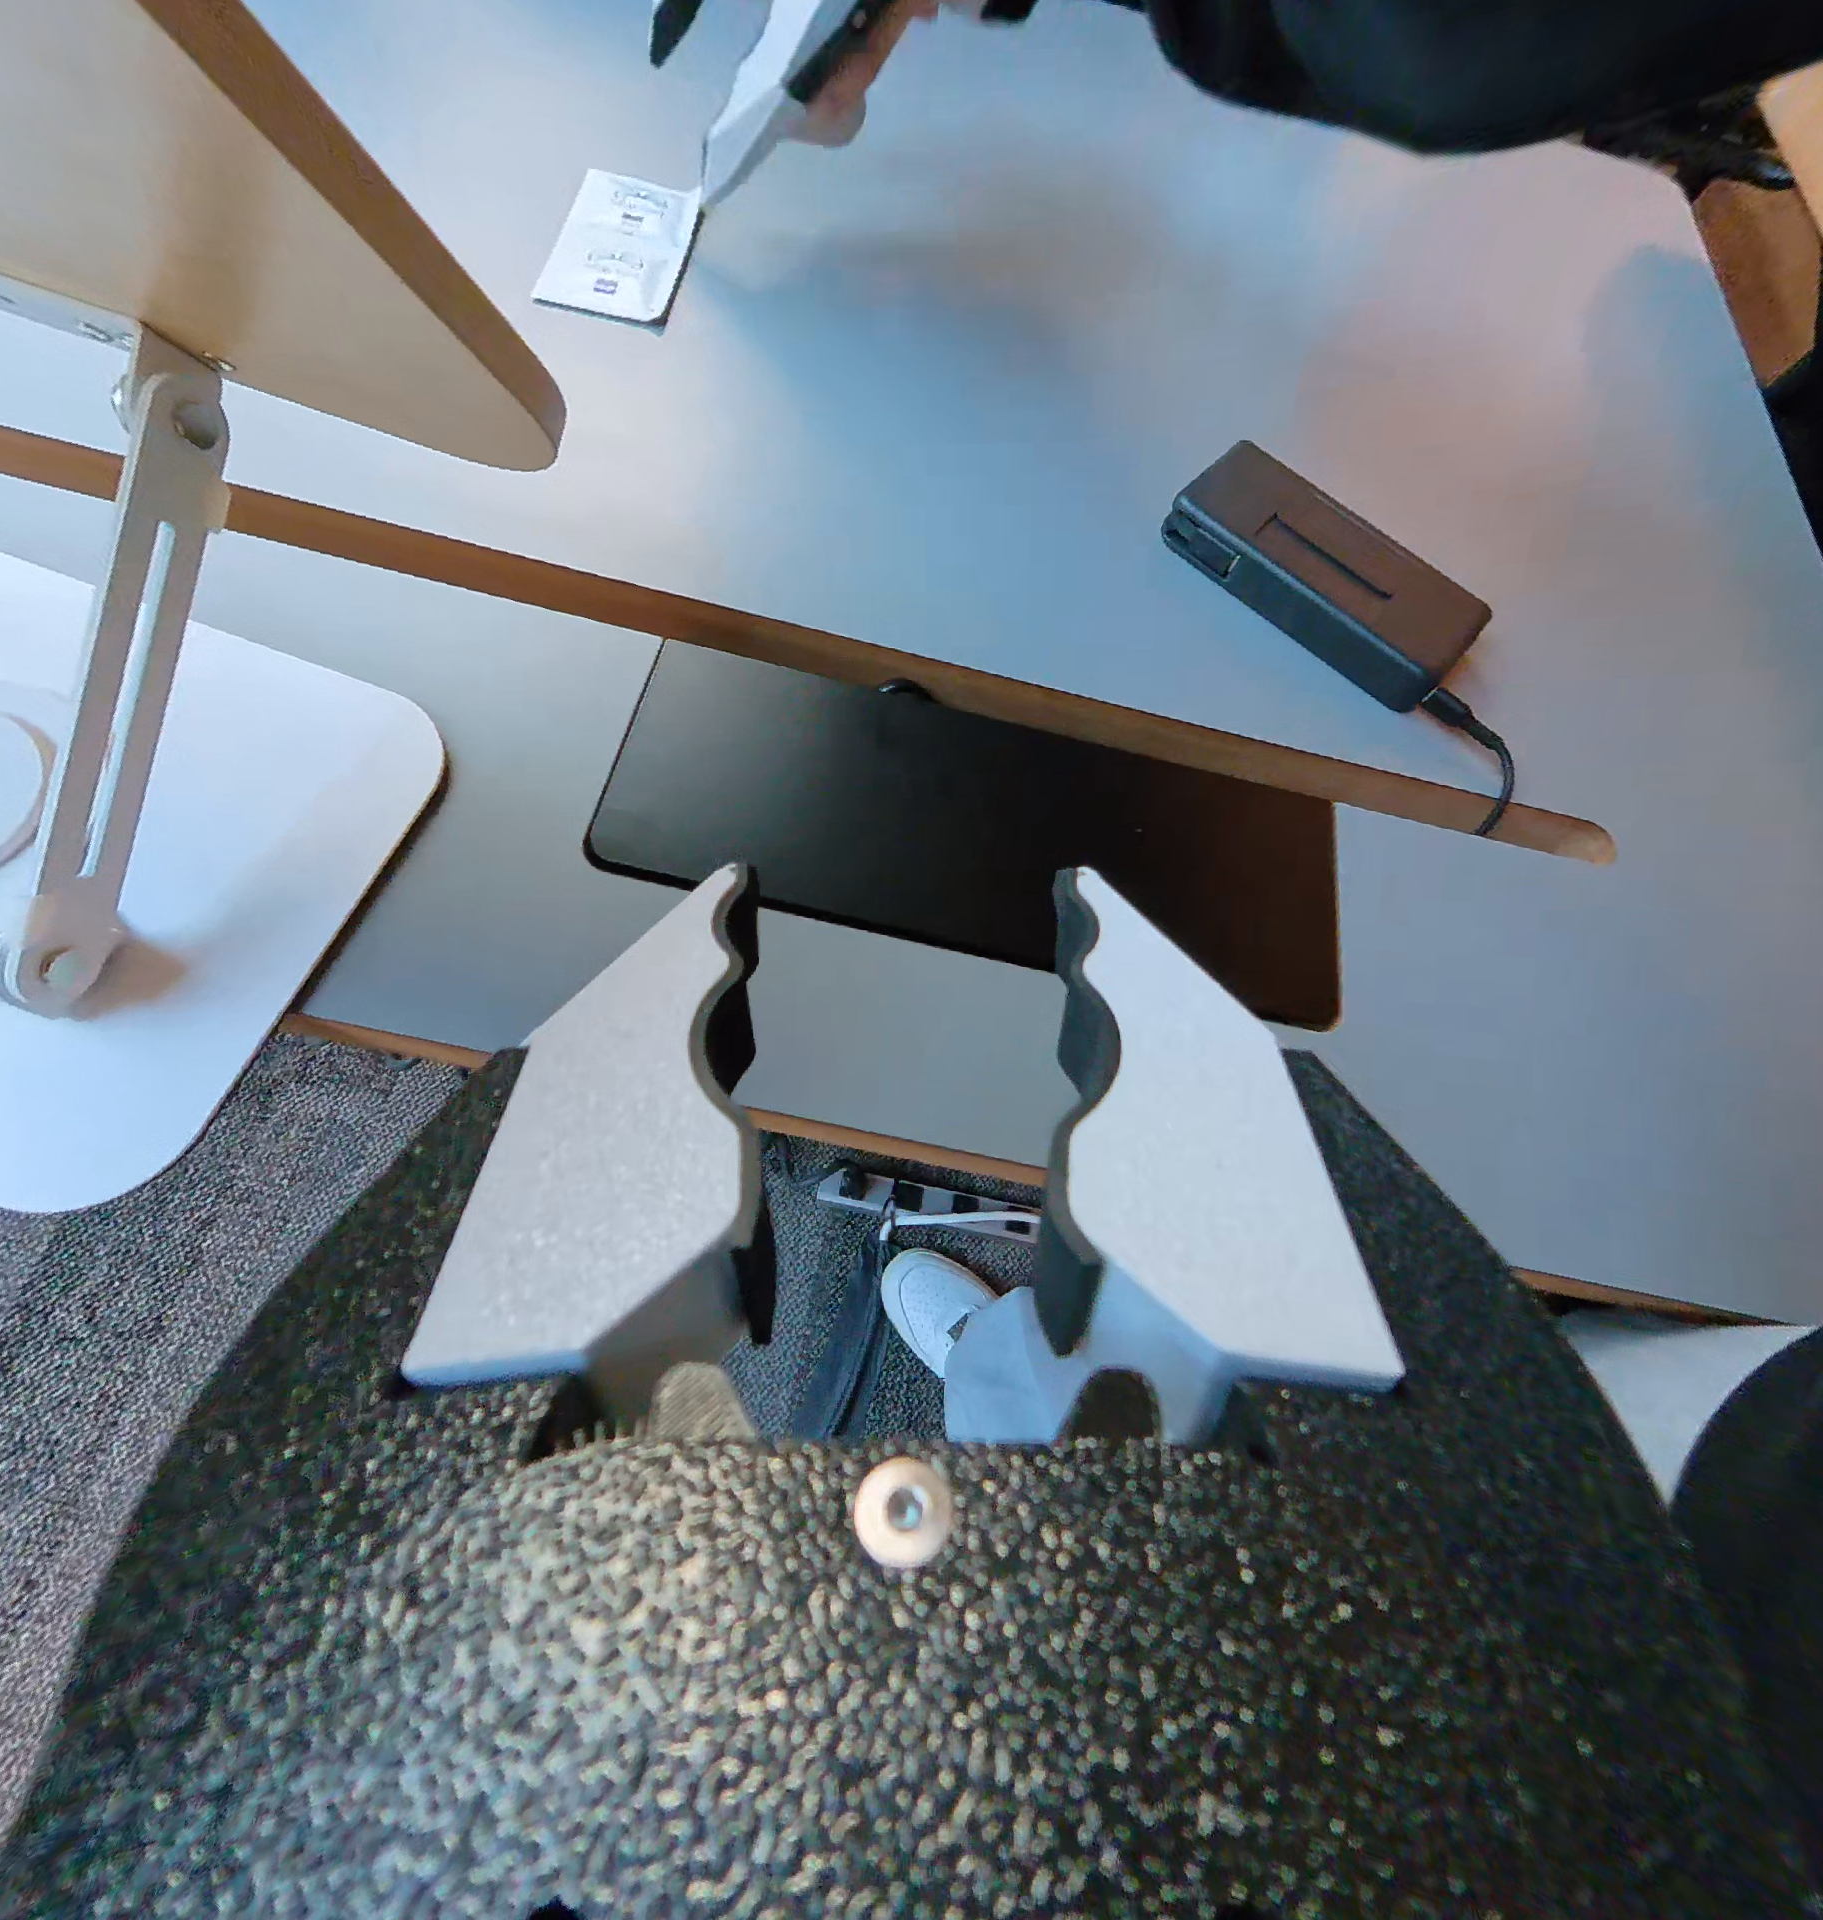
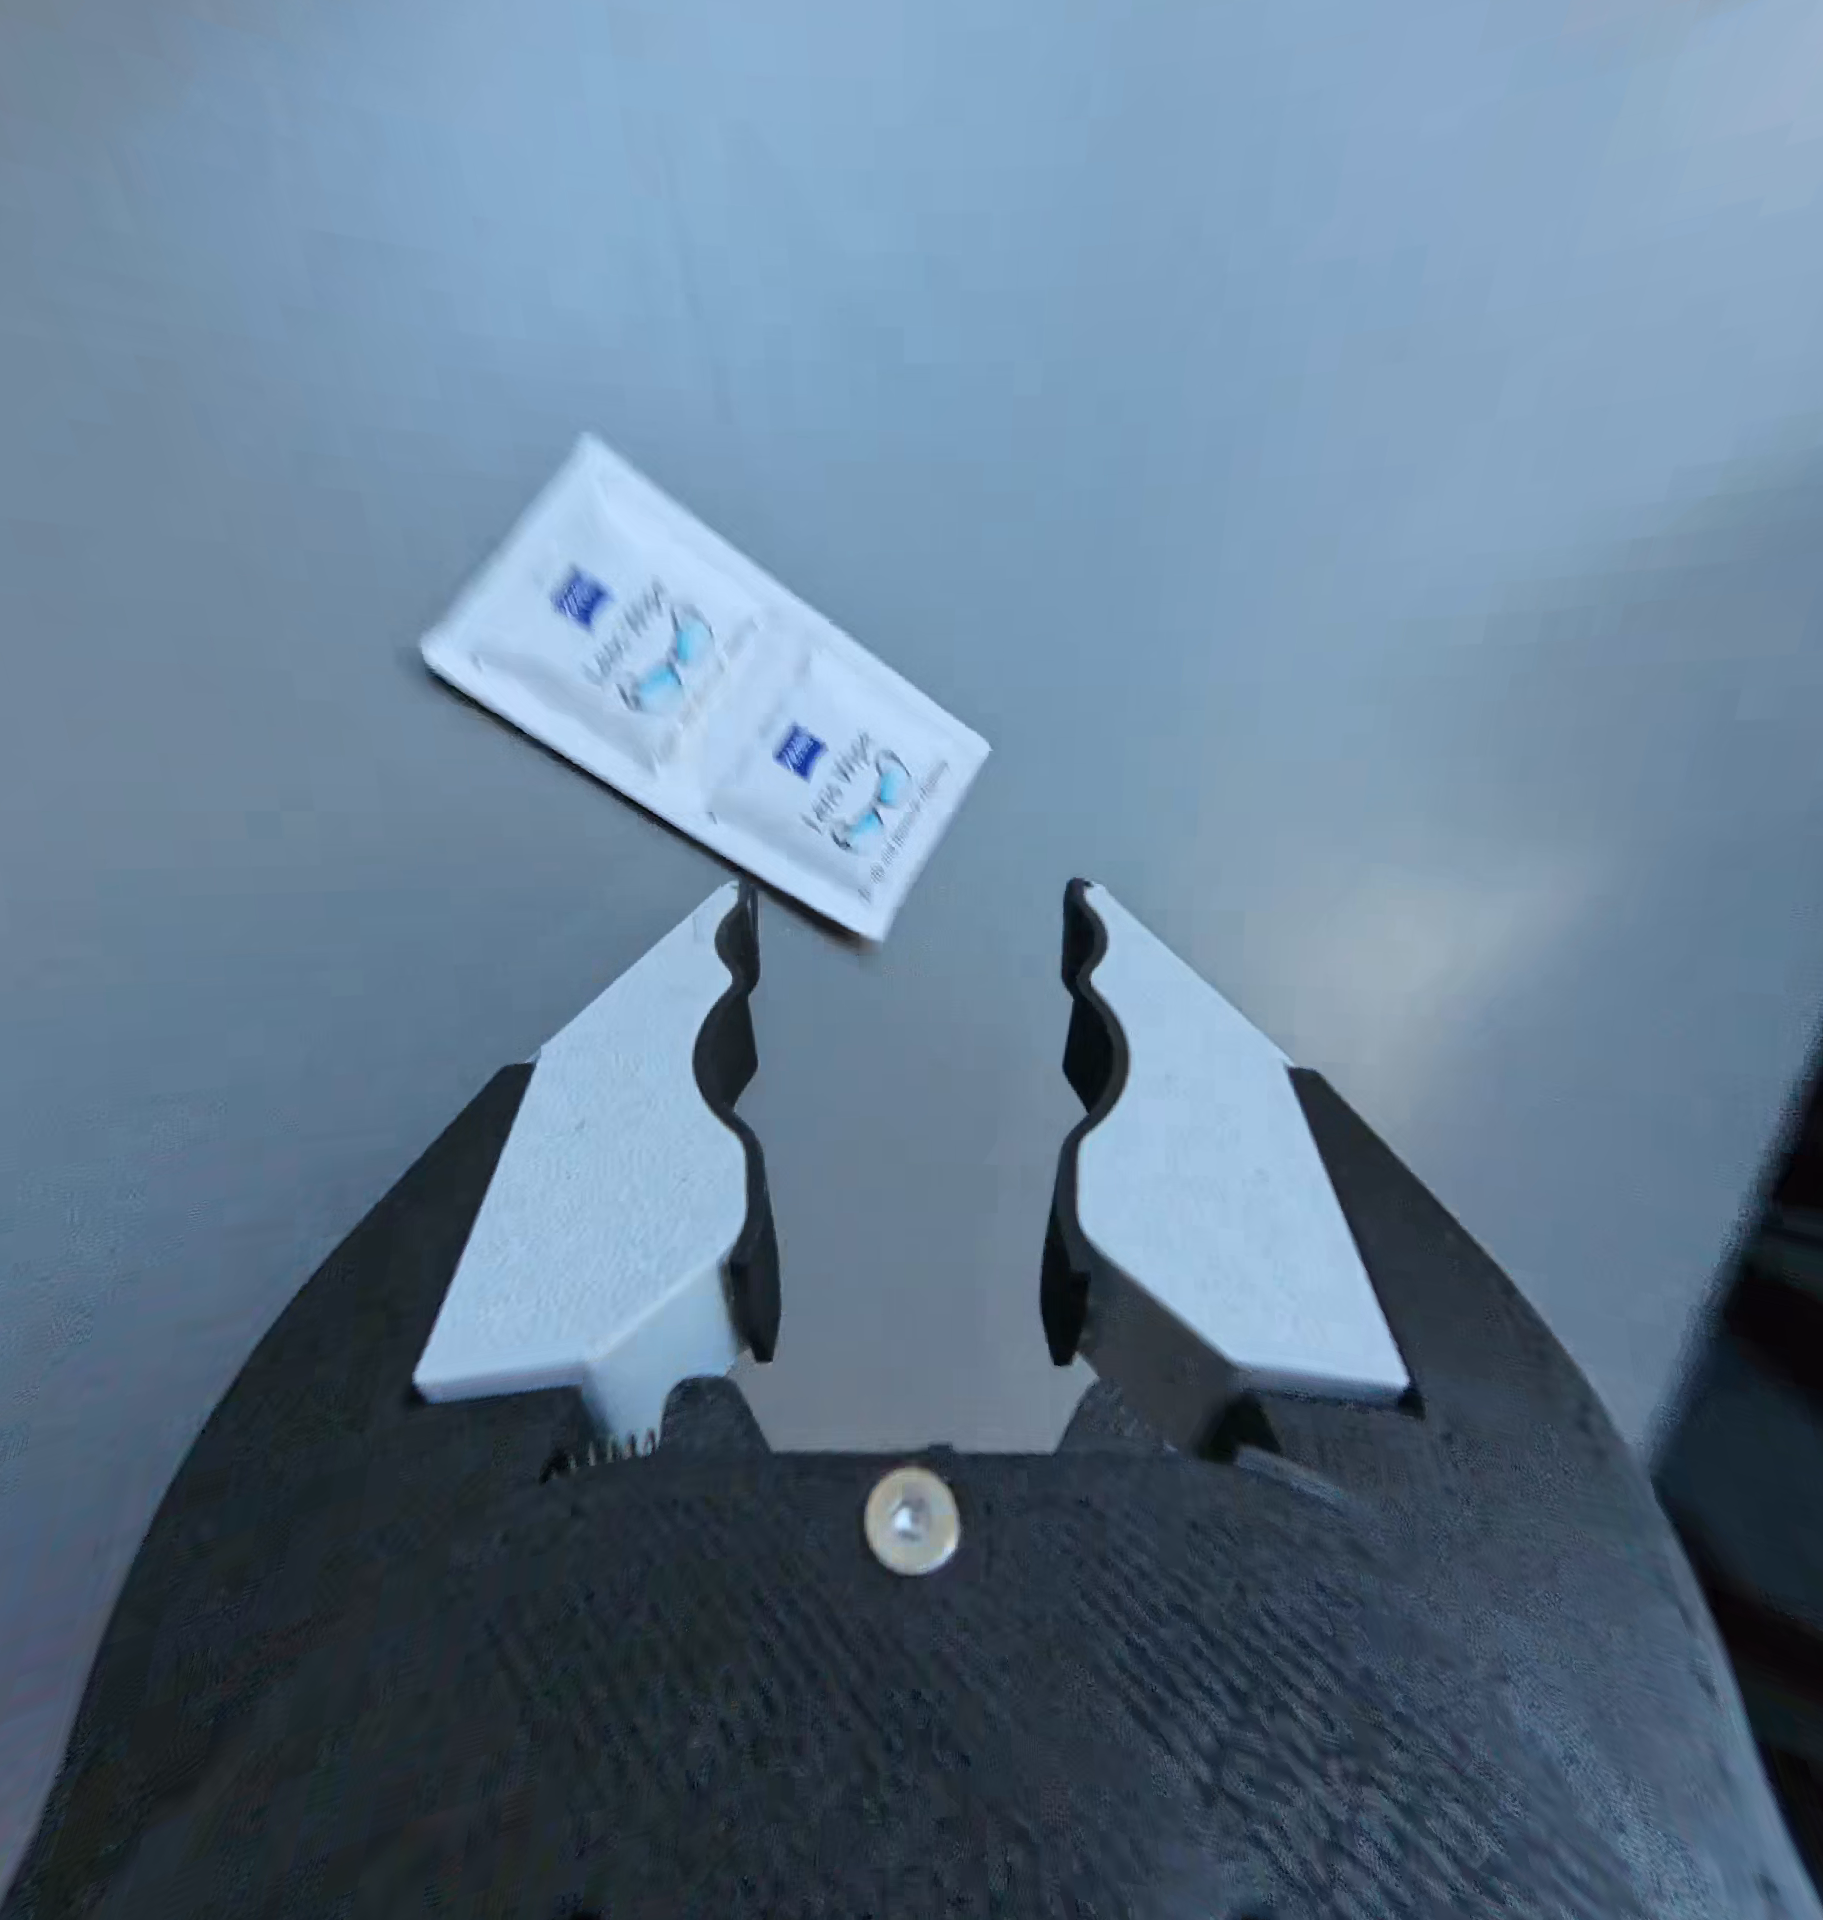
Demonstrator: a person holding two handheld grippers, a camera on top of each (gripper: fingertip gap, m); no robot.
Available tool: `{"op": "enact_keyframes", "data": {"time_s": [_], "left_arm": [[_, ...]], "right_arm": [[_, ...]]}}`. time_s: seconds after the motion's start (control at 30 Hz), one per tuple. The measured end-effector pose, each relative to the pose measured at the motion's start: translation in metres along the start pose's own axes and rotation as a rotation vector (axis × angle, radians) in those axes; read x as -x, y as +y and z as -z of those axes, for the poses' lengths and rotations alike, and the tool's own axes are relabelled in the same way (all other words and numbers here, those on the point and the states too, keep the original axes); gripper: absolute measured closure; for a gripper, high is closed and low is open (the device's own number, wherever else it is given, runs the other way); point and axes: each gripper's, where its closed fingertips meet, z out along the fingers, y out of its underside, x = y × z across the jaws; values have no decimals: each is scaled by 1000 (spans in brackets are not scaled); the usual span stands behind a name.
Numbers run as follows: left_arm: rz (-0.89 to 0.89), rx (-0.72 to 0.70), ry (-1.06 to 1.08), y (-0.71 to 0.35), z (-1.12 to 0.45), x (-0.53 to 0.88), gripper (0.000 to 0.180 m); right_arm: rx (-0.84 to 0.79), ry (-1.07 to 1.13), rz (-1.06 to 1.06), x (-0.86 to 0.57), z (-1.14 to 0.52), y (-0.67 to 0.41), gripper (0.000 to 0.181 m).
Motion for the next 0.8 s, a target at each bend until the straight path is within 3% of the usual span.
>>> {"op": "enact_keyframes", "data": {"time_s": [0.03, 0.13, 0.3, 0.47, 0.8], "left_arm": [[0, 1, -2, 0, -1, 1, 125], [13, -1, -9, 0, -3, 4, 125], [38, -15, -20, -2, -8, 13, 125], [47, -23, -20, -4, -12, 15, 125], [45, -17, -9, -2, -12, 11, 126]], "right_arm": [[43, 10, 103, -3, 1, 5, 125], [87, 68, 391, -8, 3, 5, 132], [102, 161, 669, -4, -3, 4, 130], [65, 158, 714, 5, -6, 0, 141], [92, 124, 777, 15, -19, 2, 181]]}}
